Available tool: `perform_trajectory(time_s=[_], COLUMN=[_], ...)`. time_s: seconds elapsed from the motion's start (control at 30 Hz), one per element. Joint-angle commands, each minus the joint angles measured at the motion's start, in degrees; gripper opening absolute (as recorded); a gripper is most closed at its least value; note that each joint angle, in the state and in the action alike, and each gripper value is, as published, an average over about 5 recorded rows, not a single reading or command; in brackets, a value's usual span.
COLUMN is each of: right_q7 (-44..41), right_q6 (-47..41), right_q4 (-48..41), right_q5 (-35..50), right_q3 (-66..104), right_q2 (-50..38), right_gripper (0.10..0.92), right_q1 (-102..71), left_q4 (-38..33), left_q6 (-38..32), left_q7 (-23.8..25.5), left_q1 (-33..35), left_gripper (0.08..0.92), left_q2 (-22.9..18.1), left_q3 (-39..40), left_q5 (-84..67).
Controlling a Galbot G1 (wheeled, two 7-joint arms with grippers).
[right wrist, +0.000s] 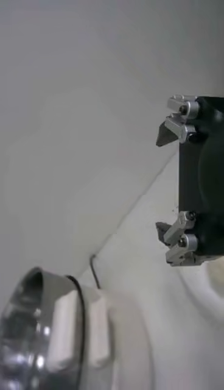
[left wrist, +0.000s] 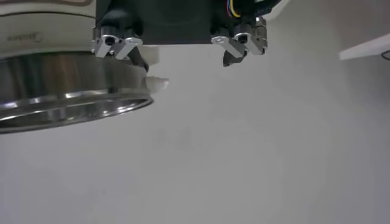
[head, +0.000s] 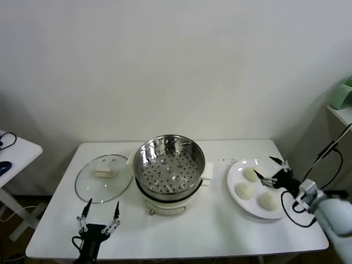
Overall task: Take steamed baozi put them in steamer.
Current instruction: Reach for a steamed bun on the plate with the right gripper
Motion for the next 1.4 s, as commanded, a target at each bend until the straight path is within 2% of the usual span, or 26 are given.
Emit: perform_trajectory(time_s=[0.03,0.2,0.43,0.63,0.87,1.4], right_q7=[-14.3,-25.9,-30.2,-29.2,-28.5,-28.4], right_q6=[-0.2,4.5,6.2,6.8,7.0,8.2], right_q4=[-11.4,-21.3,-32.3,-40.5,-45.7,-51.9], right_q5=[-3.8,-10.7,-11.4,-9.1,-9.8,-11.6], right_q3=[-26.0,-50.4,-70.8,-73.7,-72.4,-68.6], right_q2=[-13.0,-8.3,1.2,9.4,15.8,20.9], right_gripper=[0.823,0.823,0.823,0.823,0.823,0.823], right_q1=[27.8,51.8,66.7,66.2,62.5,57.0], left_q4=[0.5,0.5,0.3,1.2,1.6,3.3], left_q6=[0.3,1.3,2.3,3.0,3.6,4.6], left_q7=[-0.1,0.0,0.0,0.0,0.0,-0.3], left_q1=[-0.4,-1.0,-1.8,-2.4,-3.1,-4.0], left_gripper=[0.823,0.823,0.823,0.823,0.823,0.823], left_q2=[0.1,0.0,0.0,0.3,0.4,1.0], left_q3=[0.7,0.4,-0.6,-1.4,-1.3,-2.1], left_q5=[0.5,-0.3,-1.0,-2.3,-2.7,-3.8])
